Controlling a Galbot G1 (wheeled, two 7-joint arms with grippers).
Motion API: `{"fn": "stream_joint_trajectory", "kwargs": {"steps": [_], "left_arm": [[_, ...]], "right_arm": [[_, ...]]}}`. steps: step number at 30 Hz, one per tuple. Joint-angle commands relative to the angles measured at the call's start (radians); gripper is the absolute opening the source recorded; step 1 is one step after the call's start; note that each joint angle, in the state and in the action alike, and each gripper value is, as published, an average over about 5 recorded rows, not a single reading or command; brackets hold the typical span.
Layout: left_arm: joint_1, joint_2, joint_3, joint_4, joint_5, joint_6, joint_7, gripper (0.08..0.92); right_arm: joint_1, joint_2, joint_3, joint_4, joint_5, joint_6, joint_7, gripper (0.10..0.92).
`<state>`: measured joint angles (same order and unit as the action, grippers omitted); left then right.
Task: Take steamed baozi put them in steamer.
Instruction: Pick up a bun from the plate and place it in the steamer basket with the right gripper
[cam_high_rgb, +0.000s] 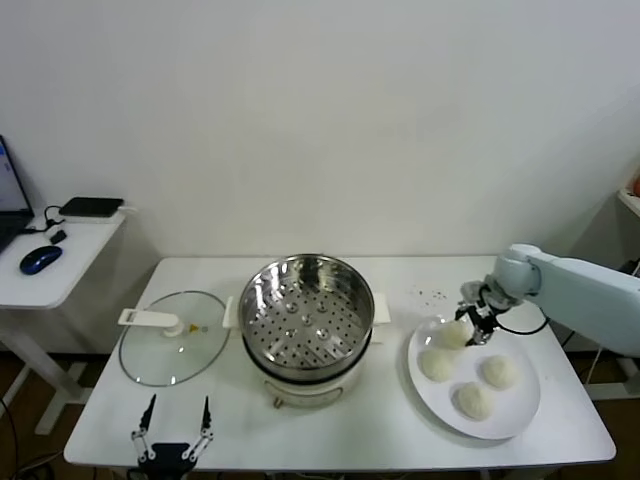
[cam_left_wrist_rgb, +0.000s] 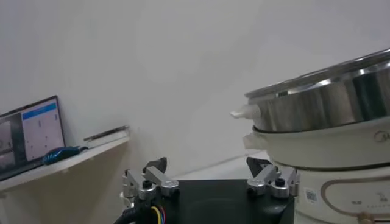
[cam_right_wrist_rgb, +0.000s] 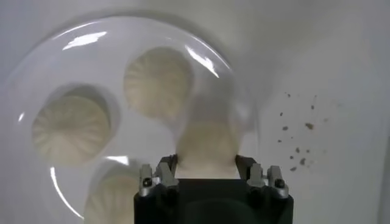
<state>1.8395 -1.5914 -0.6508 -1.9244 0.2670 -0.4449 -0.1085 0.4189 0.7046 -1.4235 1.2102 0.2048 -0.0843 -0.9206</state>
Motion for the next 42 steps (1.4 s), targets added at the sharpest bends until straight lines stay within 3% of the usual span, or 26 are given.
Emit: {"fn": "stream_joint_trajectory", "kwargs": {"steps": [1, 7, 17, 32, 42], "left_arm": [[0.001, 0.001, 0.001, -0.005, 0.003, -0.001, 0.001, 0.823], [0.001, -0.002, 0.005, -0.003, 0.005, -0.004, 0.000, 0.823], [-0.001, -0.005, 0.007, -0.009, 0.007, -0.008, 0.000, 0.823], [-0.004, -0.009, 0.005, -0.009, 0.002, -0.009, -0.001, 0.823], [-0.005, -0.010, -0.002, -0.008, -0.008, -0.010, -0.001, 0.823]], "right_arm": [[0.358, 0.022, -0.277, 0.089, 0.126, 0.207, 0.002, 0.654], [0.513, 0.134, -0.392, 0.082, 0.238, 0.458, 0.010, 0.658], [0.542, 0.333, -0.336, 0.031, 0.206, 0.688, 0.014, 0.660], [0.347, 0.645, -0.171, -0.187, 0.116, 0.783, -0.011, 0.662], [0.227, 0.716, -0.174, -0.278, 0.093, 0.774, -0.032, 0.662]]}}
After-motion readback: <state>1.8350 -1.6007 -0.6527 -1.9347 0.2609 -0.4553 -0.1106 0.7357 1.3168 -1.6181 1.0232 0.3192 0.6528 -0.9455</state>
